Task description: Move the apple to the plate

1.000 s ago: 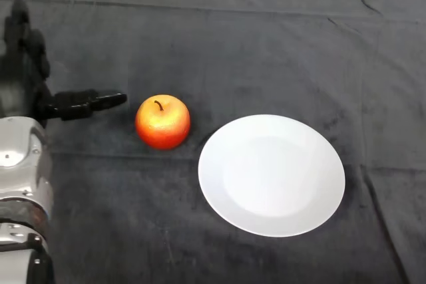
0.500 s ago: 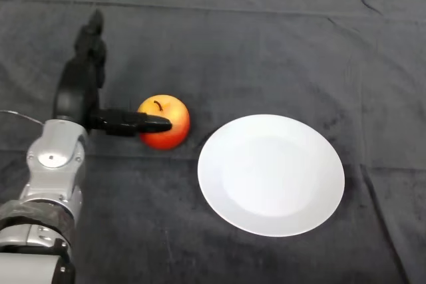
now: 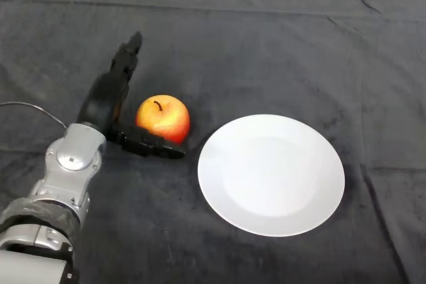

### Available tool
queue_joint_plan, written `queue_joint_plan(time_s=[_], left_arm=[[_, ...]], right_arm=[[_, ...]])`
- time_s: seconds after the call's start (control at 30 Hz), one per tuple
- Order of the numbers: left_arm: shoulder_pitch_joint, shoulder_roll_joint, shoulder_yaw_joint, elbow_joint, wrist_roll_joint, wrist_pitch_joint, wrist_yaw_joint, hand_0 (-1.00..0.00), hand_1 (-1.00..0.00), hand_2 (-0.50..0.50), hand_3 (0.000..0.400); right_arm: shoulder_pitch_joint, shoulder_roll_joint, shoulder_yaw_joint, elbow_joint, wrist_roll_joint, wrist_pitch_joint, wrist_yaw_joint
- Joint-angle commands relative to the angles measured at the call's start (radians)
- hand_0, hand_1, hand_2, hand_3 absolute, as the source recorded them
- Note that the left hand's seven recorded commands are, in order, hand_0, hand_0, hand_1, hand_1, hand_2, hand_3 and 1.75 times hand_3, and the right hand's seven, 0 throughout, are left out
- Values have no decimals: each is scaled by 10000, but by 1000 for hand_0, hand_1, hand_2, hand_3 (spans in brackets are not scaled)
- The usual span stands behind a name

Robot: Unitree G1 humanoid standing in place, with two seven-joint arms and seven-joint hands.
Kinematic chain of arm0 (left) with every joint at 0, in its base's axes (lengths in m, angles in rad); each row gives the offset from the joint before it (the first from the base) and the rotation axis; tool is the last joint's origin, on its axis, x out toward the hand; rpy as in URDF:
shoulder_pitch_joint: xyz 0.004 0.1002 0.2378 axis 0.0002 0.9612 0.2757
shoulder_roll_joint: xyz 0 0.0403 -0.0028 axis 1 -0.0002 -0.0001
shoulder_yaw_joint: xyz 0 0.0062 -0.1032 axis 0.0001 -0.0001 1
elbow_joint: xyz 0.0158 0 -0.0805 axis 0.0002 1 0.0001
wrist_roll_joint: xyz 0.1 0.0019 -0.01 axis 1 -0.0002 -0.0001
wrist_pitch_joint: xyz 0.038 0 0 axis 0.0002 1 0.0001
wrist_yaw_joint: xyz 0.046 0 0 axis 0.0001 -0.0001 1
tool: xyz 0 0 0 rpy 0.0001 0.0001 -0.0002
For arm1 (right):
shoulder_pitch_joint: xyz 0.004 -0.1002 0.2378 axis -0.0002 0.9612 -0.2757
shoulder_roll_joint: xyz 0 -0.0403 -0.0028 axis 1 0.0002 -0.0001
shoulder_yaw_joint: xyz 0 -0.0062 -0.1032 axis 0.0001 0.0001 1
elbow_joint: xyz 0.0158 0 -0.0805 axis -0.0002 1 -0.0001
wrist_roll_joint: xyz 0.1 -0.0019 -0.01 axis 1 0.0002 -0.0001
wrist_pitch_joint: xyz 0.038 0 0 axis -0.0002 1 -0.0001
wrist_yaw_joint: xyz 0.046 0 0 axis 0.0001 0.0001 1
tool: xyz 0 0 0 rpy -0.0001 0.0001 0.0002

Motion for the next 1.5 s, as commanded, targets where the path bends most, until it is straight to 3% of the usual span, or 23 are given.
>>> queue_joint_plan(time_s=[0.03, 0.17, 0.2, 0.23, 0.27, 0.3, 0.37, 0.4, 0.47, 1.1, 1.5], left_arm=[[287, 265, -237, -108, 315, 191, 157, 0, 0, 0, 0], [280, 262, -556, -121, 628, 393, 275, 0, 0, 0, 0], [271, 262, -634, -128, 705, 444, 304, -98, 0, -49, 39], [269, 259, -711, -135, 780, 488, 337, -737, -196, -271, 295], [270, 256, -777, -143, 843, 521, 365, -812, -286, -263, 325], [273, 259, -858, -153, 920, 560, 395, -1000, -522, -239, 400], [283, 279, -970, -168, 1027, 607, 431, -1000, -667, -167, 400], [285, 294, -1030, -175, 1085, 636, 449, -1000, -918, -41, 400], [289, 320, -1135, -190, 1189, 688, 486, -1000, -953, -24, 400], [-204, 498, -1532, -372, 1689, 1048, 955, -1000, -1000, 0, 400], [-767, 340, -1594, -576, 1878, 5, 1889, -1000, -1000, 0, 400]], right_arm=[[771, 372, 158, 261, -136, 196, 124], [773, 372, 157, 256, -136, 199, 125], [773, 372, 157, 255, -136, 199, 126], [774, 372, 157, 254, -136, 200, 126], [774, 372, 156, 253, -136, 201, 126], [775, 372, 156, 252, -136, 201, 127], [775, 372, 156, 250, -136, 202, 127], [776, 372, 155, 250, -136, 203, 127], [776, 372, 155, 248, -136, 204, 127], [777, 372, 152, 245, -137, 208, 130], [772, 372, 152, 255, -140, 204, 130]])
